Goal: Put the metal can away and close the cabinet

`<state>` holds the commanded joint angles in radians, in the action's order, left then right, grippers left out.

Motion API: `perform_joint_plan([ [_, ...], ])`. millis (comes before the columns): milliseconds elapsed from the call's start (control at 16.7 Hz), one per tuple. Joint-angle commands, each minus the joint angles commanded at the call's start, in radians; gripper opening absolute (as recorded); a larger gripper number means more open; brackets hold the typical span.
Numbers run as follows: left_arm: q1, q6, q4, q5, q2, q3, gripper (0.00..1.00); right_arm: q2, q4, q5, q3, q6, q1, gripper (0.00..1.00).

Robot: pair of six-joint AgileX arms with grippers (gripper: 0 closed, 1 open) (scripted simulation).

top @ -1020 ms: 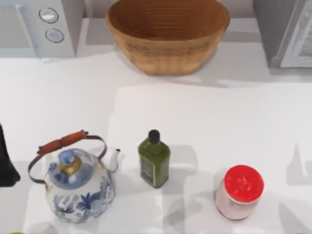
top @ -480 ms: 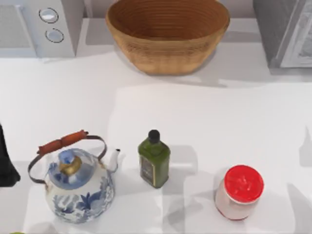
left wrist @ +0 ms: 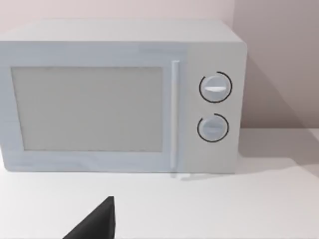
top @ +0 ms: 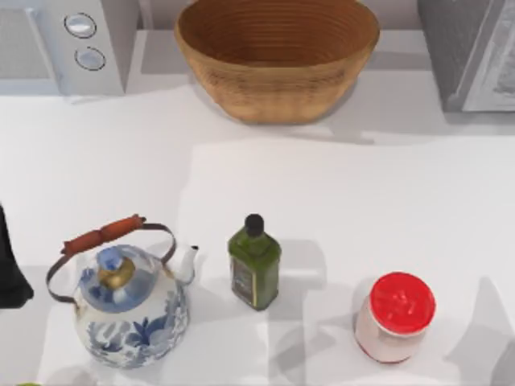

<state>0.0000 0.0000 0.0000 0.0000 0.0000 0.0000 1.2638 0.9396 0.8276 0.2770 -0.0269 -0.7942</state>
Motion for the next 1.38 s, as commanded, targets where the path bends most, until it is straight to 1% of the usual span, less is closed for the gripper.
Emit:
perform_joint_plan([
  [180, 0.0, 0.0, 0.0, 0.0, 0.0, 0.0, 1.0, 0.175, 0.15, 0.11, 0.052, 0.002, -0.13, 1.0],
  [360, 0.0, 0.0, 0.0, 0.0, 0.0, 0.0, 1.0, 0.27, 0.241, 0.173, 0.084, 0.005, -0.213, 1.0],
  [480, 0.0, 0.0, 0.0, 0.0, 0.0, 0.0, 1.0, 0.288, 0.261, 0.186, 0.09, 0.005, -0.231, 1.0],
  [840, 0.0, 0.0, 0.0, 0.0, 0.0, 0.0, 1.0, 0.285, 0.248, 0.184, 0.098, 0.006, -0.229, 1.0],
  [960, 0.0, 0.0, 0.0, 0.0, 0.0, 0.0, 1.0, 0.283, 0.198, 0.185, 0.149, 0.007, -0.238, 1.0],
  [1080, 0.0, 0.0, 0.0, 0.0, 0.0, 0.0, 1.0, 0.279, 0.107, 0.188, 0.235, 0.011, -0.249, 1.0],
  [1200, 0.0, 0.0, 0.0, 0.0, 0.0, 0.0, 1.0, 0.271, -0.023, 0.193, 0.351, 0.016, -0.261, 1.0],
  [1380, 0.0, 0.0, 0.0, 0.0, 0.0, 0.0, 1.0, 0.249, -0.275, 0.203, 0.568, 0.022, -0.271, 1.0],
])
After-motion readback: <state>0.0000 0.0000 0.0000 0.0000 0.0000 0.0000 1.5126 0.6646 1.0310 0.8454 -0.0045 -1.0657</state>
